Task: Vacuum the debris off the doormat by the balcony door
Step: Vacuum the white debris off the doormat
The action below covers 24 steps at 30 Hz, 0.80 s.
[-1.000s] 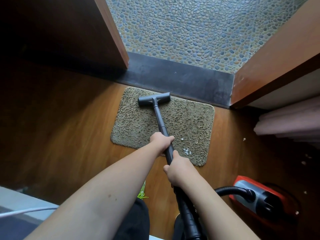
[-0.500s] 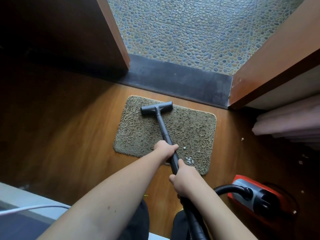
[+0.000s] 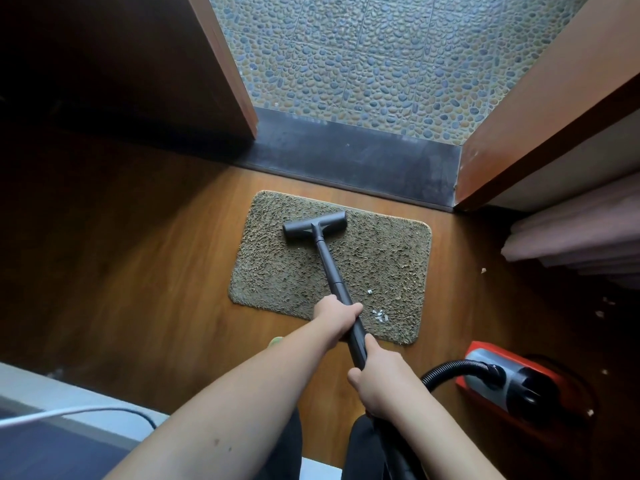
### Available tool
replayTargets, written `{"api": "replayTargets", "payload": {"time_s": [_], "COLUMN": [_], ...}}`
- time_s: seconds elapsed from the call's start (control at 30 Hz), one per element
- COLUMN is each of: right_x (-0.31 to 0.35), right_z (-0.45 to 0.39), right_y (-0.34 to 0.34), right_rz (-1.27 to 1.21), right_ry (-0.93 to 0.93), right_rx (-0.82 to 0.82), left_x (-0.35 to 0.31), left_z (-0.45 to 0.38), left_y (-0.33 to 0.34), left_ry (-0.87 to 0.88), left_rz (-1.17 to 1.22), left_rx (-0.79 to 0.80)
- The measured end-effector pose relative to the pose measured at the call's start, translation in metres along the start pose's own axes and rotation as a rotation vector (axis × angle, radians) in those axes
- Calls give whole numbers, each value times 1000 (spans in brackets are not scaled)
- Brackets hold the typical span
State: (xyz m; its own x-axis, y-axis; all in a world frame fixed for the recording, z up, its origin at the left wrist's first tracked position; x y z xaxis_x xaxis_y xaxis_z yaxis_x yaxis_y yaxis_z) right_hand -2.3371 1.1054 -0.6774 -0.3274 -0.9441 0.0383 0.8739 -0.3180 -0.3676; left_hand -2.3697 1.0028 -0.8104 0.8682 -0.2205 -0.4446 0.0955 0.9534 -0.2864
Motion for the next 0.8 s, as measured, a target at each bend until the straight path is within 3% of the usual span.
{"api": "replayTargets", "payload": {"time_s": [0.3, 0.8], "right_x": [-16, 29], "right_z": [12, -35], "right_y": [10, -15], "right_rz": [-60, -103], "right_ry": [-3, -13], "right_rx": [20, -46], "left_x": [12, -27], "left_z": [15, -39], "left_y": [9, -22], "left_ry": [9, 26], "left_rz": [-40, -28], "left_rx": [-1, -10]}}
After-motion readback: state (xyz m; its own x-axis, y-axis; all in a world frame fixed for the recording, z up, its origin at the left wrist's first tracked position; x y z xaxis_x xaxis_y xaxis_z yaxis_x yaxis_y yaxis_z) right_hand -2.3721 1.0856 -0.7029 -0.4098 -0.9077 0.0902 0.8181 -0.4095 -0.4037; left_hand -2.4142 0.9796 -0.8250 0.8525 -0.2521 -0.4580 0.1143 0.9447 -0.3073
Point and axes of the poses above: each hand's wrist, its own z-axis away from the middle knuckle, its own y-axis out of the palm, x = y × z, the point moved 7 cm from there along -z, towards the middle knuckle, and after that the axes turned 7 degrees about y, right-handed, at the moved point
